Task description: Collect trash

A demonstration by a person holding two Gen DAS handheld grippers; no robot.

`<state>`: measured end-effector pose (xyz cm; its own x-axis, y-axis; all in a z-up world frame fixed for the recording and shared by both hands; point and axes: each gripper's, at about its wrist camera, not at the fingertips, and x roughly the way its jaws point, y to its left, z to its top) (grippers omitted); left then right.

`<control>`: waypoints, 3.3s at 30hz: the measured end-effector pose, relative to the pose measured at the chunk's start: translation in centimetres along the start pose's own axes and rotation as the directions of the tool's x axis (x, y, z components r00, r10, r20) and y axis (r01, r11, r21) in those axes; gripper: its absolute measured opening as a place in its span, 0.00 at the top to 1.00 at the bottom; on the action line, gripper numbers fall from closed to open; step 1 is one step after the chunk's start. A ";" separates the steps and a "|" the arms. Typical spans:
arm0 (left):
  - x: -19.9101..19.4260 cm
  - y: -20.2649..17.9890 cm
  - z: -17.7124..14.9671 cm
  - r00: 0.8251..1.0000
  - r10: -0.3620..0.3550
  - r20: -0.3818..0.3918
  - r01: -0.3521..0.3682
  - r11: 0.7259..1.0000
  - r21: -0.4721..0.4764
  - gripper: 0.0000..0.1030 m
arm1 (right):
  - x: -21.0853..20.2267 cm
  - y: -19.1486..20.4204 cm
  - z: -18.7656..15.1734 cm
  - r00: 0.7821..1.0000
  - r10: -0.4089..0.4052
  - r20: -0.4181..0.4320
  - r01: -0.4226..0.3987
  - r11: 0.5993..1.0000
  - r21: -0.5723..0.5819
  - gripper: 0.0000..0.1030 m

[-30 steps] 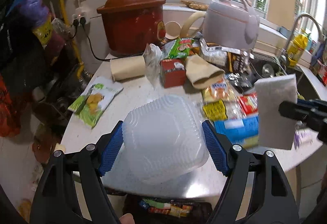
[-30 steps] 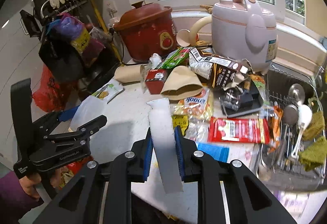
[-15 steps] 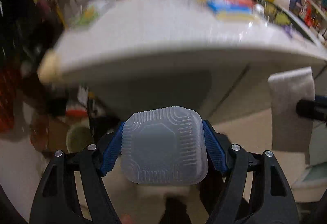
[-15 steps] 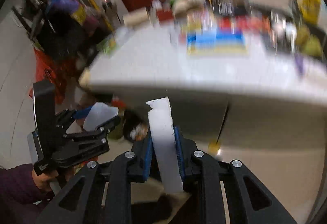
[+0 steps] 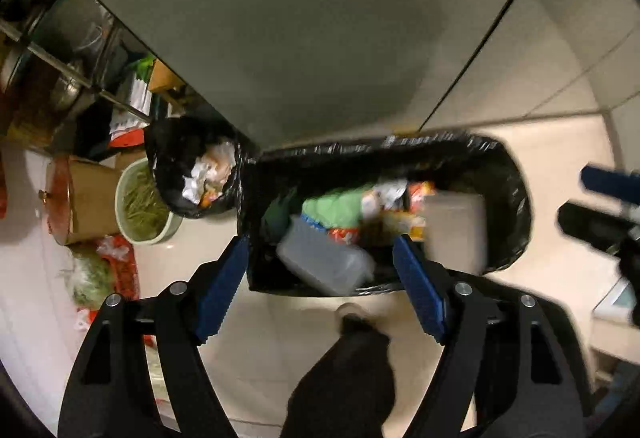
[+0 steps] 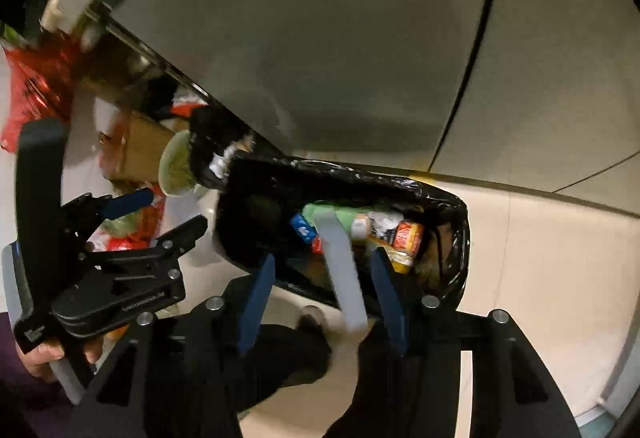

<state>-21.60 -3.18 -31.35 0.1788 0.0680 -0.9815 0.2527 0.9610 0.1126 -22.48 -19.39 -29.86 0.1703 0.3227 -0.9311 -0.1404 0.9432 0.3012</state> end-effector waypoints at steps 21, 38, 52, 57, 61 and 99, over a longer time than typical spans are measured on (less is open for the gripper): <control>-2.5 1.5 0.8 0.968 -0.248 -0.030 0.244 0.966 -0.083 0.17 | -5.8 -1.1 0.7 0.996 -0.030 0.087 0.031 0.999 -0.015 0.48; -17.6 2.3 3.8 0.960 -0.213 0.183 0.212 0.977 0.024 0.17 | -23.5 2.2 7.5 0.937 0.057 0.344 0.001 0.986 -0.165 0.32; -24.7 1.1 13.9 0.920 -0.099 0.379 0.191 0.958 -0.213 0.17 | -19.8 -2.3 25.8 0.990 -0.017 0.142 0.113 0.701 -0.704 0.09; -24.6 -0.1 14.8 0.930 -0.057 0.363 0.162 0.950 -0.266 0.17 | -16.4 -2.0 28.5 1.000 -0.012 0.022 0.025 0.626 -0.779 0.09; -24.7 -0.4 15.3 0.934 -0.025 0.357 0.138 0.946 -0.293 0.17 | -15.1 -1.7 29.1 1.000 -0.026 -0.009 0.009 0.599 -0.801 0.04; -14.9 19.8 33.1 0.936 -0.040 0.350 0.057 0.998 -0.037 0.16 | -19.9 -1.6 24.5 0.980 -0.044 0.195 0.069 0.990 -0.123 0.48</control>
<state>12.24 5.98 -9.37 0.4901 -0.0690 -0.8689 0.2271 0.9726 0.0508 -1.76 -25.41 -6.83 0.3632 0.2899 -0.8854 -0.2472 0.9463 0.2084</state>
